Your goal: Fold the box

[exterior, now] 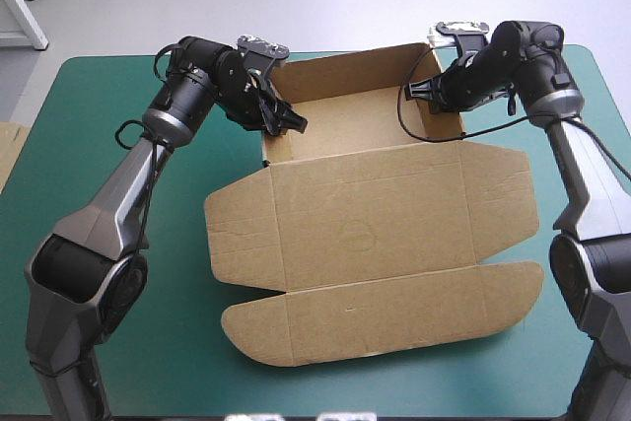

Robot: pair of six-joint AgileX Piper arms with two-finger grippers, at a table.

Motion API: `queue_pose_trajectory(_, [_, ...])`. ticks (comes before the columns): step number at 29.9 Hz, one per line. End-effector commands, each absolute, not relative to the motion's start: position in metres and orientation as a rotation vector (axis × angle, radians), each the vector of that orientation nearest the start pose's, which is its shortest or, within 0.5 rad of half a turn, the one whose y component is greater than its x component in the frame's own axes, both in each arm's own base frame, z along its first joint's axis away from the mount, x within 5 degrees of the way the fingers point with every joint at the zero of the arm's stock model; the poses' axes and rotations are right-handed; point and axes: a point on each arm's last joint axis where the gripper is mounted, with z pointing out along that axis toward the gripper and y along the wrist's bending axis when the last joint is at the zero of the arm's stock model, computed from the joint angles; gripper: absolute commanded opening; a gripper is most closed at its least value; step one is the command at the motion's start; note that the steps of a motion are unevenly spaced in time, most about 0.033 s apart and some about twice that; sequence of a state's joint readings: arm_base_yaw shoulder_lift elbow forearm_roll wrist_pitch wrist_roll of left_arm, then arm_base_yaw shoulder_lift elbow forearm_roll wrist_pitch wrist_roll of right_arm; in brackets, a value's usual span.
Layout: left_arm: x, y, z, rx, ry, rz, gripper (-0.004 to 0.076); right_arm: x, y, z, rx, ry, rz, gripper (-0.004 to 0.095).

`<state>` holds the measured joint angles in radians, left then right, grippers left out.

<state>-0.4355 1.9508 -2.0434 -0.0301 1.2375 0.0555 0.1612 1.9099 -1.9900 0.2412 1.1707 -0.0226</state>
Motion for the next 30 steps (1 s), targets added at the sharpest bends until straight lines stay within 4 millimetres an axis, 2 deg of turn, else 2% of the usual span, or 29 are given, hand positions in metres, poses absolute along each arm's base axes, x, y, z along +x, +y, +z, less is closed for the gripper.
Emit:
queue_pose_trajectory(1, [0.389,-0.175,0.375,0.573,2.483,-0.104,0.0370,0.406,0.091,0.401,-0.141,2.386,0.473,-0.0008])
queue_pose_trajectory(7, [0.408,-0.175,0.343,0.519,2.570,-0.125,0.0370,0.418,0.089,0.388,-0.094,2.401,0.426,-0.0008])
queue_pose_trajectory(12, [0.415,-0.184,0.335,0.479,2.551,-0.227,0.0356,0.430,0.091,0.371,-0.045,2.416,0.455,-0.0008])
queue_pose_trajectory(15, [0.420,-0.187,0.330,0.465,2.536,-0.237,0.0287,0.436,0.093,0.363,0.000,2.426,0.477,-0.0007])
queue_pose_trajectory(22, [0.433,-0.190,0.305,0.468,2.557,-0.191,-0.0003,0.444,0.095,0.345,0.043,2.476,0.500,-0.0008])
queue_pose_trajectory(30, [0.443,-0.189,0.287,0.501,2.560,-0.079,-0.0010,0.447,0.092,0.337,0.038,2.510,0.444,-0.0007])
